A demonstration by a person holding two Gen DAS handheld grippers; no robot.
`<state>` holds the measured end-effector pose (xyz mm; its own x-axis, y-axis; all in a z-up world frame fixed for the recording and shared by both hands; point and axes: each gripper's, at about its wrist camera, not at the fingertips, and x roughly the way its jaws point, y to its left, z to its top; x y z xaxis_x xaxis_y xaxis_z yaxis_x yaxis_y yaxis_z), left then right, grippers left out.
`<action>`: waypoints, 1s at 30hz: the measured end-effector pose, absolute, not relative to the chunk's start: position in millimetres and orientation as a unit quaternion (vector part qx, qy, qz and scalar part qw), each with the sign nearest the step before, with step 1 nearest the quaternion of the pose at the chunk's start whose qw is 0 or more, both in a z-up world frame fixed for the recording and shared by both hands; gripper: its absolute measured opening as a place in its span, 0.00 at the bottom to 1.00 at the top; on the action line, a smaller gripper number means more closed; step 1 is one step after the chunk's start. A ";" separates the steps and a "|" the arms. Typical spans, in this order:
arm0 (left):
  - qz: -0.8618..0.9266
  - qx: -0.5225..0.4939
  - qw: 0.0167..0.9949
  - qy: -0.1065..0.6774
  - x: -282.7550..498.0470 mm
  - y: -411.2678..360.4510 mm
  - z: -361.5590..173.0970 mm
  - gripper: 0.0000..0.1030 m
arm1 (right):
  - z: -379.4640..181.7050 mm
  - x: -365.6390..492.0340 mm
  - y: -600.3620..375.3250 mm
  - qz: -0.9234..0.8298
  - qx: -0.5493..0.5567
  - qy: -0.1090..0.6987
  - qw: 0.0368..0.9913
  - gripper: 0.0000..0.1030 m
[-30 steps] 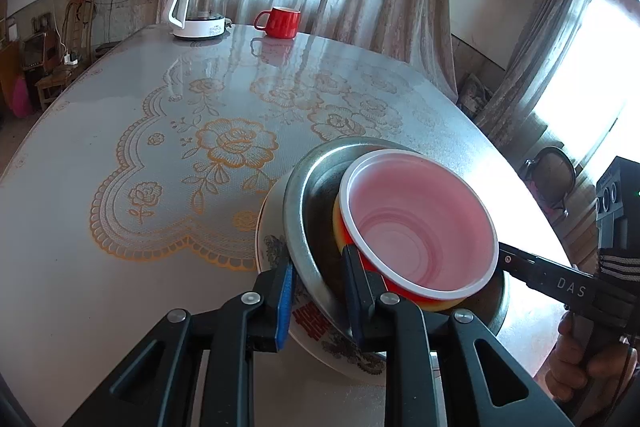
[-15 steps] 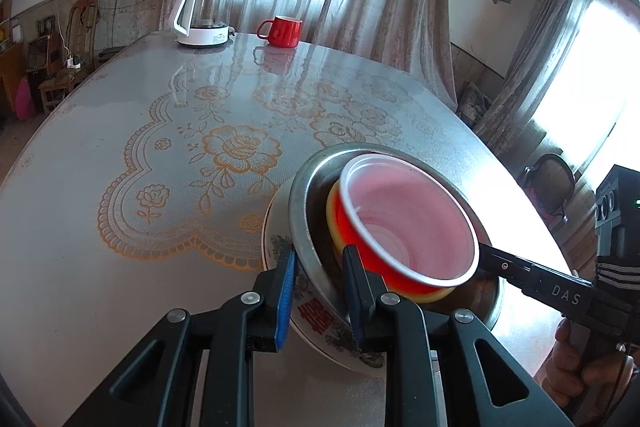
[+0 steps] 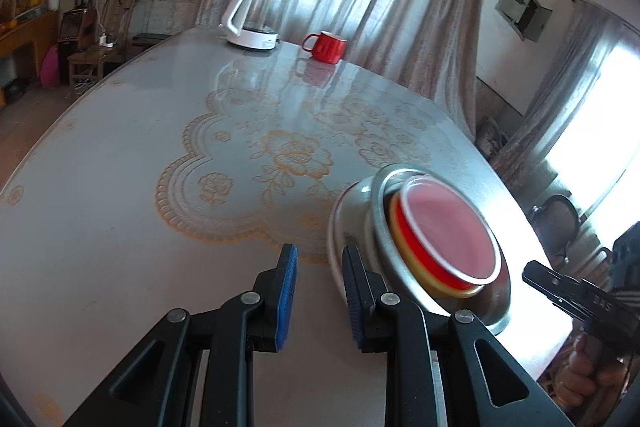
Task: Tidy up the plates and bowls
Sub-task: 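Lower the steel bowl onto the rose plate atop the plate stack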
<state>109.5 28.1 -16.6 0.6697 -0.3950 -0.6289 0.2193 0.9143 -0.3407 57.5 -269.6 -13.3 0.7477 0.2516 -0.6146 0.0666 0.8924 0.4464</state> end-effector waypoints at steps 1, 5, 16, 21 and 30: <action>-0.166 -0.117 0.905 0.375 110.7 28.1 -20.2 0.23 | -14.4 54.8 -270.3 0.049 0.223 0.355 0.906 0.27; -0.168 -0.110 0.897 0.395 112.9 19.9 -33.6 0.23 | -29.0 51.4 -270.9 0.052 0.222 0.379 0.897 0.28; -0.167 -0.087 0.894 0.406 110.9 2.7 -46.8 0.21 | -53.7 59.2 -264.0 0.074 0.237 0.409 0.878 0.28; -0.167 -0.087 0.896 0.403 106.7 3.5 -48.2 0.22 | -54.7 59.0 -260.0 0.068 0.228 0.406 0.882 0.30; -0.139 -0.076 0.900 0.407 94.1 4.2 -49.8 0.23 | -55.0 56.4 -252.1 0.054 0.219 0.400 0.888 0.31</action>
<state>94.1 4.2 -49.8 0.6299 -0.3128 -0.7109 0.1887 0.9495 -0.2506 56.4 -252.1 -55.0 0.6743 0.2708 -0.6870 0.0790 0.8985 0.4318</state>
